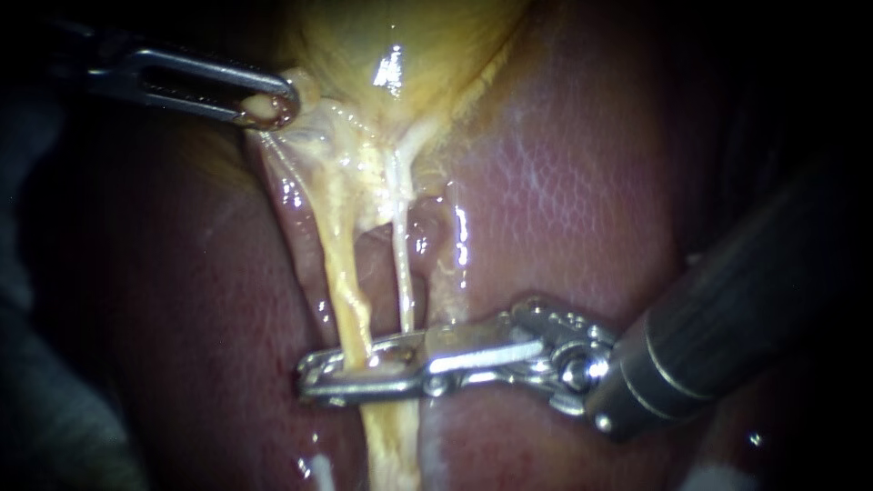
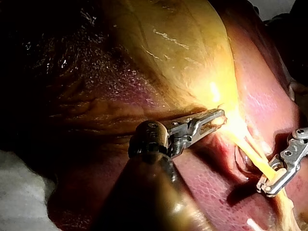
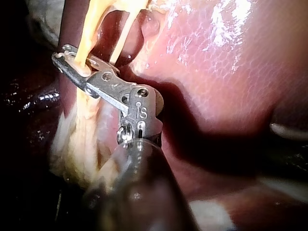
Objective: Going back first clip left tube
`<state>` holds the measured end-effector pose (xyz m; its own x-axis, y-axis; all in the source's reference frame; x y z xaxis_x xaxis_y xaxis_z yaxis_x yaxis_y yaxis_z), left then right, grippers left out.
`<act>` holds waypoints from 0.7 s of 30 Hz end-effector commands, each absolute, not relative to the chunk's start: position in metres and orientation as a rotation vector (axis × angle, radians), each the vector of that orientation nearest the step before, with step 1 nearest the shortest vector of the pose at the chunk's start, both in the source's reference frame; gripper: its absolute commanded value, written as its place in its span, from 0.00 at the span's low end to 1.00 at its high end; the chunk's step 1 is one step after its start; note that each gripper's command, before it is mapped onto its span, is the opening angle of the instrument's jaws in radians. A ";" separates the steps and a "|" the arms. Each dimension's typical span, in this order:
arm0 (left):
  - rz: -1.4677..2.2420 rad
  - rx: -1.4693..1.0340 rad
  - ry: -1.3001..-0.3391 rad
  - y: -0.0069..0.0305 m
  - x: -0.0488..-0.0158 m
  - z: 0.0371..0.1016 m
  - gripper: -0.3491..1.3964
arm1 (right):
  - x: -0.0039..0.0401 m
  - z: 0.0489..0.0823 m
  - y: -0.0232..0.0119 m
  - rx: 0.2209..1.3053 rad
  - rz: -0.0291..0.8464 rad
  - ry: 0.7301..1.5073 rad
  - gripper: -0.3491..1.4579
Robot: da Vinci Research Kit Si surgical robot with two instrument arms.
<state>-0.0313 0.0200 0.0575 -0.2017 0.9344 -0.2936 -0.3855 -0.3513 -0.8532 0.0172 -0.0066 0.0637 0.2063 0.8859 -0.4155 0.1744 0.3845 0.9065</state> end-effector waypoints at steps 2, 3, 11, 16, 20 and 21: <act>1.727 -1.039 -0.794 0.0200 -0.0313 0.0575 0.00 | 0.0175 0.0638 -0.0066 1.085 0.662 1.292 0.14; 1.727 -1.039 -0.794 0.0200 -0.0313 0.0575 0.00 | 0.0177 0.0638 -0.0066 1.064 0.639 1.302 0.23; 1.727 -1.039 -0.794 0.0200 -0.0312 0.0575 0.00 | 0.0186 0.0641 -0.0062 0.891 0.551 1.291 0.46; 1.727 -1.040 -0.795 0.0200 -0.0311 0.0574 0.00 | 0.0180 0.0637 -0.0055 0.754 0.516 1.284 0.47; 1.727 -1.040 -0.795 0.0200 -0.0311 0.0574 0.00 | 0.0165 0.0626 -0.0044 0.663 0.406 1.253 0.47; 1.727 -1.040 -0.795 0.0200 -0.0311 0.0574 0.00 | 0.0162 0.0623 -0.0042 0.650 0.383 1.245 0.47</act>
<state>-0.0311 0.0200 0.0575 -0.2020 0.9344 -0.2934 -0.3847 -0.3512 -0.8536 0.0155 -0.0037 0.0618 0.3156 0.5674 -0.7606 0.0819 0.7822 0.6176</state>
